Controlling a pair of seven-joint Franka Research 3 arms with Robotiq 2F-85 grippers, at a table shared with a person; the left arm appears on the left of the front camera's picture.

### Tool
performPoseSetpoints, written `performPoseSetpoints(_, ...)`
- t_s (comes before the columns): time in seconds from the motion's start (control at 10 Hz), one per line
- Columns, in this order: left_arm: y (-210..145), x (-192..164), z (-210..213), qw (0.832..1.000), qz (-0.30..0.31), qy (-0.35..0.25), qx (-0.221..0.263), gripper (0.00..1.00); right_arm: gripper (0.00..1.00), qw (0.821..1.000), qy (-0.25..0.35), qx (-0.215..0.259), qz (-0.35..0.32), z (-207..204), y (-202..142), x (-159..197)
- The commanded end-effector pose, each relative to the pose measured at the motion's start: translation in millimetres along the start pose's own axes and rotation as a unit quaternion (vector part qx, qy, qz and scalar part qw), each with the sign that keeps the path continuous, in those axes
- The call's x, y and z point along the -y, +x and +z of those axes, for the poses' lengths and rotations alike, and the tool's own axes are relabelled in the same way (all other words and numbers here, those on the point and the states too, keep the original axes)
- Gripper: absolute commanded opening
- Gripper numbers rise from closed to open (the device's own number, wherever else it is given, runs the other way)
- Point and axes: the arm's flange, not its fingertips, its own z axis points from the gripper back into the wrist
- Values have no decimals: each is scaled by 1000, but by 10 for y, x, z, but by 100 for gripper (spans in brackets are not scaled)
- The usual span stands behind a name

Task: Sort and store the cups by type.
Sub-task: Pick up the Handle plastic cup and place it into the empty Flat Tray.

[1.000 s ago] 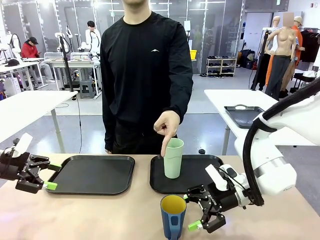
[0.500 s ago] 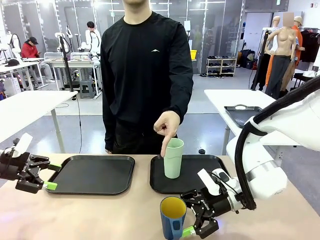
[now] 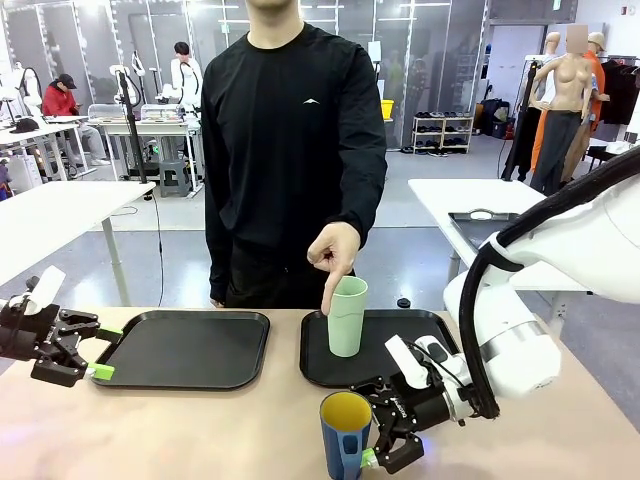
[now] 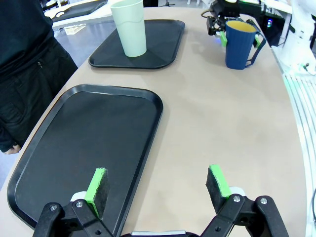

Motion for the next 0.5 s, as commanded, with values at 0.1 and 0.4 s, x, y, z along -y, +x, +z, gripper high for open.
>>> performPoseSetpoints(0.1,-16,2,-13,1000,-6,-2,2,100,100,1000,-6,11,12,-210,-256,-14)
performPoseSetpoints(0.4,-16,2,-13,1000,-6,-2,2,100,100,1000,-8,17,8,-253,-264,2)
